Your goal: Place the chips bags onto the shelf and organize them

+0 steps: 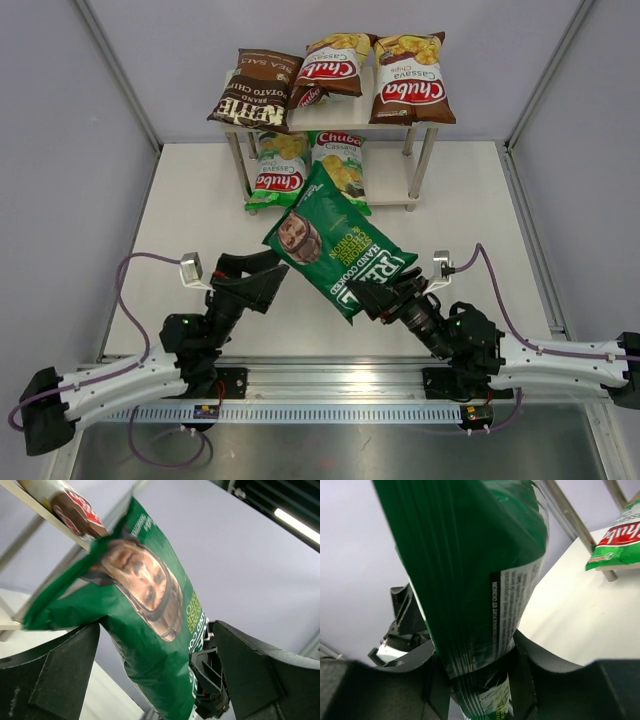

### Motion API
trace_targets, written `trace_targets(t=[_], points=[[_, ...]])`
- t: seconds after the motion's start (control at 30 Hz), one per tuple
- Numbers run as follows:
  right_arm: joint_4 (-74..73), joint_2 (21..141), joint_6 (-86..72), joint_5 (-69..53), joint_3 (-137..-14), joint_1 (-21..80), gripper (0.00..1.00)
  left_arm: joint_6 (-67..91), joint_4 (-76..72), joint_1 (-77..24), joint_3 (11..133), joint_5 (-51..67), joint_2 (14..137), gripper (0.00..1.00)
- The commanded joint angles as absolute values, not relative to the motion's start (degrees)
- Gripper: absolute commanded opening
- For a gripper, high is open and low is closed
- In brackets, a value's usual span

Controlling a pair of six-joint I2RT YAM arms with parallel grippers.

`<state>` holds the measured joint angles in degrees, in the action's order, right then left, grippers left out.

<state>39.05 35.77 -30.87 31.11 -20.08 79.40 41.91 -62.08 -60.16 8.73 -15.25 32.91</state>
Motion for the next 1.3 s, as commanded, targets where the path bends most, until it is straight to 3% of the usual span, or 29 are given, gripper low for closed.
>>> trace_targets(t=[0.0, 0.13, 0.23, 0.3, 0.53, 0.9, 1.27], points=[[40.4, 34.6, -31.5, 32.8, -20.0, 76.4, 0.21, 37.4, -48.0, -60.2, 9.0, -26.0, 24.5, 0.99], [40.7, 36.7, -36.5, 26.0, -19.4, 69.2, 0.20, 36.3, -31.1, -60.2, 13.4, -32.1, 15.0, 0.99], [43.5, 41.2, -42.6, 20.9, -18.9, 63.4, 0.18, 41.3, -4.5, -60.2, 22.7, -47.4, 12.0, 0.99], [47.1, 43.5, -44.2, 19.0, -18.5, 61.4, 0.18, 41.5, 9.6, -60.2, 26.1, -50.2, 11.9, 0.99], [61.3, 57.4, -52.2, 20.2, -17.8, 55.9, 0.16, 28.8, 31.9, -60.2, 42.1, -44.3, 19.7, 0.99], [72.3, 73.6, -64.2, 10.8, -24.8, 40.0, 0.14, 25.8, 42.1, -60.3, 52.2, -29.4, 27.5, 0.99], [76.1, 85.2, -72.7, 7.7, -32.8, 28.0, 0.14, 22.2, 42.6, -60.3, 47.8, -27.2, 23.1, 0.99]])
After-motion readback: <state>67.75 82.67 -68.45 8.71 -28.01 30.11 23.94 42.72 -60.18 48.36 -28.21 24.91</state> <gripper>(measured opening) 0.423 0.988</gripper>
